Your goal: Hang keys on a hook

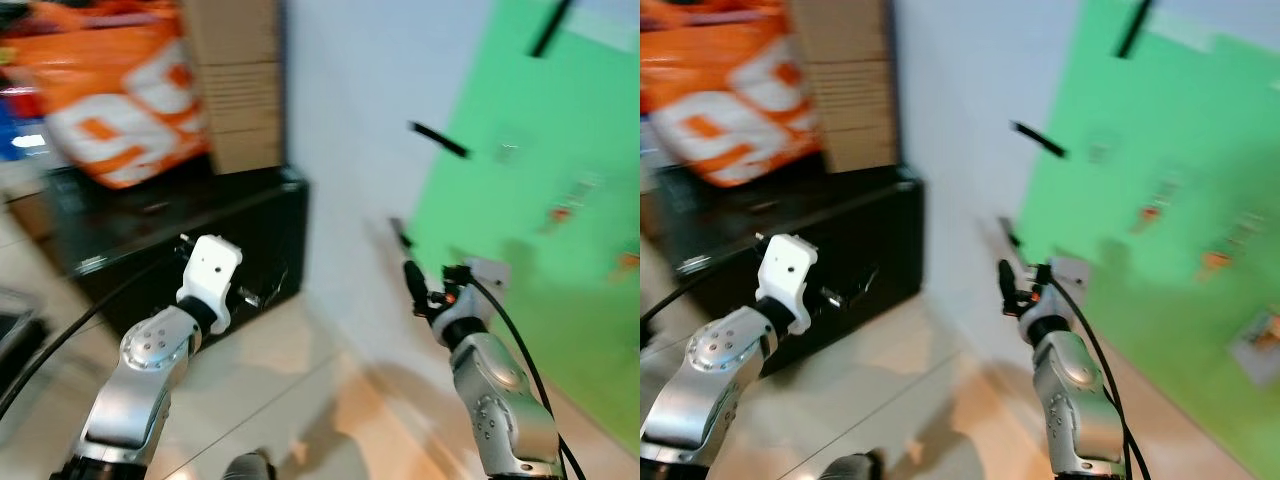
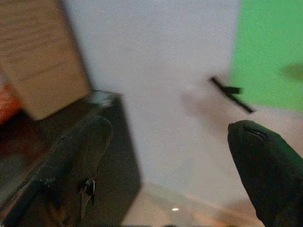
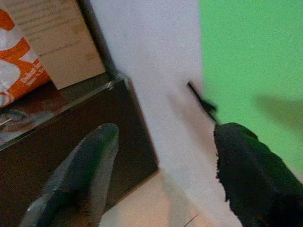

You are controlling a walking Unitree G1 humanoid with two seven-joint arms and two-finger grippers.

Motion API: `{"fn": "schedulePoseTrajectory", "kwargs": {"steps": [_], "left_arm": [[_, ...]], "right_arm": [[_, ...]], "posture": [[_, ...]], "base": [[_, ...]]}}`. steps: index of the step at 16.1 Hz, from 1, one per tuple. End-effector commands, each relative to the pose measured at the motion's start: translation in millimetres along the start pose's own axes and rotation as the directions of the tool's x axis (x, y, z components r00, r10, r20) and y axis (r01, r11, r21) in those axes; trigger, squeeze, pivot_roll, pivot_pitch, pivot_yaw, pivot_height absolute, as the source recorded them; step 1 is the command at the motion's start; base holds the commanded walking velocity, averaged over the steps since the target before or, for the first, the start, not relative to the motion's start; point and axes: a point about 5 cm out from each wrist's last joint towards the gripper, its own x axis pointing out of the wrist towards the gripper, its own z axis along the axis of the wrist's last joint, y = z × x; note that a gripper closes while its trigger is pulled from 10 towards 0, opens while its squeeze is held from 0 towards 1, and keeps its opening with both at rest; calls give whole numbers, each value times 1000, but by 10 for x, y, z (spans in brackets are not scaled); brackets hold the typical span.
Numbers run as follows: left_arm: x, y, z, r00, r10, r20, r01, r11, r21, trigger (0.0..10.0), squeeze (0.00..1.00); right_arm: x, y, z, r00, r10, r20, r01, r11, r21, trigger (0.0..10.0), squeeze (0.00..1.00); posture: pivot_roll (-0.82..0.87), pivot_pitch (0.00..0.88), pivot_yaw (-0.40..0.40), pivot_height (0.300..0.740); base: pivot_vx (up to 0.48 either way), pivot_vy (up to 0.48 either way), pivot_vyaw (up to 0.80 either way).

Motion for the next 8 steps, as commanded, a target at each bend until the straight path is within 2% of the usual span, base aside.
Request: {"fn": "schedulePoseTrajectory", "kwargs": {"steps": [1, 2, 3, 4, 7, 8], "left_arm": [[14, 10, -18, 1000, 17, -10, -17, 1000, 22, 10000, 0], [19, 15, -27, 999, 29, -15, -28, 999, 39, 10000, 0], [46, 16, -55, 999, 45, -27, -44, 998, 53, 10000, 0], [51, 3, -61, 999, 44, -24, -43, 998, 51, 10000, 0], [50, -20, -43, 999, 41, -9, -41, 999, 35, 10000, 0], [53, -13, -42, 999, 46, -7, -46, 998, 31, 10000, 0]], "right_arm": [[-30, -42, -33, 999, -29, -23, 30, 999, 22, 10000, 1000], [-41, -38, -38, 999, -30, -32, 30, 1000, 6, 10000, 1000], [-65, -6, -28, 1000, 7, -5, -8, 985, -173, 10000, 1000], [-77, -10, -23, 1000, 9, 5, -7, 978, -210, 10000, 1000], [-99, -18, -1, 1000, -14, 22, 19, 977, -211, 10000, 1000], [-92, -36, 22, 999, -41, 35, 49, 964, -261, 10000, 1000]], "posture": [[-23, 0, -6, 740], [-37, 0, 9, 740], [-53, 0, 24, 740], [-57, 0, 28, 740], [-63, 0, 34, 740], [-67, 0, 34, 740]], "base": [[0, 0, 800], [0, 0, 800], [0, 0, 400], [0, 0, 0], [0, 0, 0], [0, 0, 0]]}}
